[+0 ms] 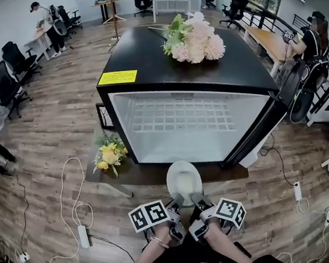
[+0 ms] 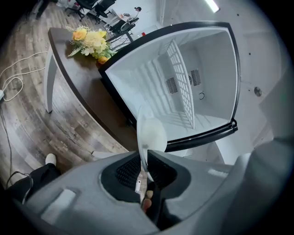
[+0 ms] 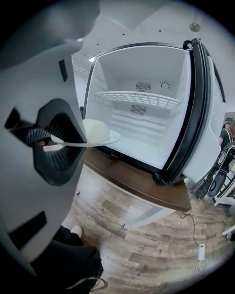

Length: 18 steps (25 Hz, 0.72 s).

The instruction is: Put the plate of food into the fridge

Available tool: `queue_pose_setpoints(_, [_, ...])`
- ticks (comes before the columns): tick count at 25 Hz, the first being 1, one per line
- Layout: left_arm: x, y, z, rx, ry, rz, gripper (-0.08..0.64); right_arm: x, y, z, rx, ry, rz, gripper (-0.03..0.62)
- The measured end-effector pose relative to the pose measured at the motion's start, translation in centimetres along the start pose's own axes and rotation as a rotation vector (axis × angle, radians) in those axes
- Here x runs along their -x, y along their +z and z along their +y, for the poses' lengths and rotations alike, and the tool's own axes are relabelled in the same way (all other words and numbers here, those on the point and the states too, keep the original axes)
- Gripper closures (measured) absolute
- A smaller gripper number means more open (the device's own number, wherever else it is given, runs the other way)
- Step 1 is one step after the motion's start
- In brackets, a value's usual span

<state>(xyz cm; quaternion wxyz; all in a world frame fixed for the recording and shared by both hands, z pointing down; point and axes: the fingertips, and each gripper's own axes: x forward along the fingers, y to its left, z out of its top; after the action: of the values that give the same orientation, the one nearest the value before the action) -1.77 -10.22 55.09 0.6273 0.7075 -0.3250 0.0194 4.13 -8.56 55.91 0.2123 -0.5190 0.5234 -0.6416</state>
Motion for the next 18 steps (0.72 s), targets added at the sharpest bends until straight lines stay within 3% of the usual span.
queue_pose_setpoints(18, [-1.9, 3.5, -0.1, 0.024, -0.014, 0.018, 0.515, -3.1, 1.9, 1.6, -0.015, -0.002, -0.028, 0.558])
